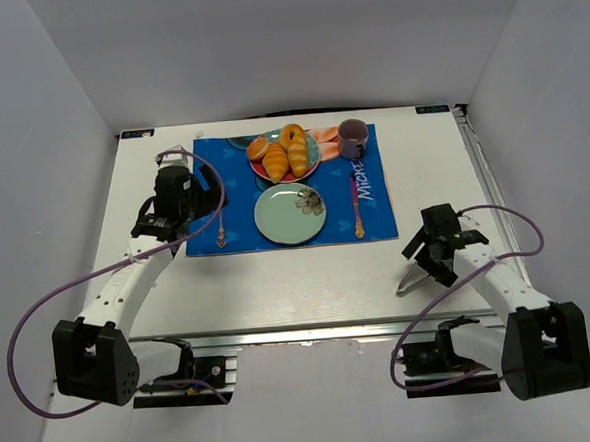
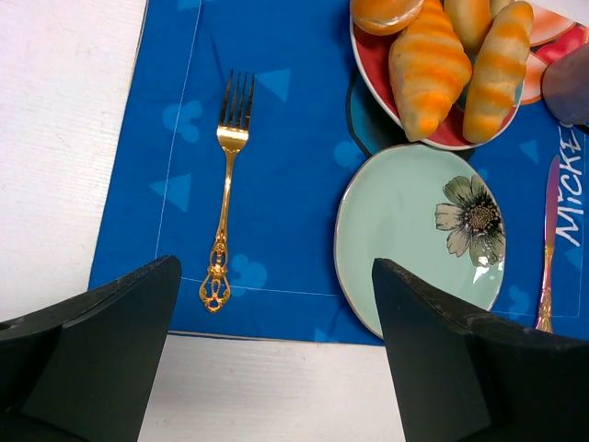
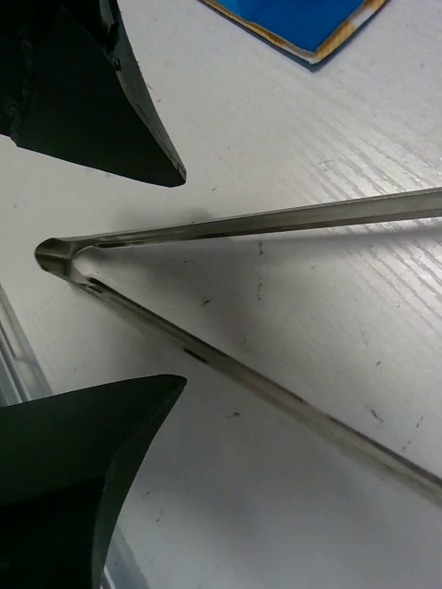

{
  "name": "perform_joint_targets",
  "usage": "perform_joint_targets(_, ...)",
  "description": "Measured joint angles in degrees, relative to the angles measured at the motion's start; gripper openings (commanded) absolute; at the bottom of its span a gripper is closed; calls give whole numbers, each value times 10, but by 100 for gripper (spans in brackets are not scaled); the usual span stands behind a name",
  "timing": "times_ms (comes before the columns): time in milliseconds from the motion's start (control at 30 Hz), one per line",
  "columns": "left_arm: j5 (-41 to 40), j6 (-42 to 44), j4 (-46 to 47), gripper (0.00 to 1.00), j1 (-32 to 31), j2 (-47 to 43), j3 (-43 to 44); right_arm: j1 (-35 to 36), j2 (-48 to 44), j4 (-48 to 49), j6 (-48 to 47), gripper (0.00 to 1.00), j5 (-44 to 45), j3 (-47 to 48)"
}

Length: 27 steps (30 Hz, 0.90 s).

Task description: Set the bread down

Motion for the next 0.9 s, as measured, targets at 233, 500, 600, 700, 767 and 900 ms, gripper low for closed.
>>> perform_joint_targets(233, 0, -2, 0, 96, 0, 1, 0, 0, 57, 48, -3, 89, 0, 0)
perform_joint_targets(500, -5, 1, -2, 96, 0, 2, 0, 0, 97, 66, -10, 75, 10, 5)
perform_joint_targets(600, -9, 3, -4, 96, 0, 2, 0, 0, 105, 59, -14, 59, 19, 9)
perform_joint_targets(700, -17, 8, -6, 96, 0, 2, 0, 0, 108, 49, -15, 47, 29, 11)
perform_joint_targets(767, -21, 11, -10, 96, 0, 2, 0, -1, 107, 42, -17, 46, 30, 18)
perform_joint_targets(900, -33, 16, -16, 96, 0, 3, 0, -1, 85, 11, -30, 44, 35, 70)
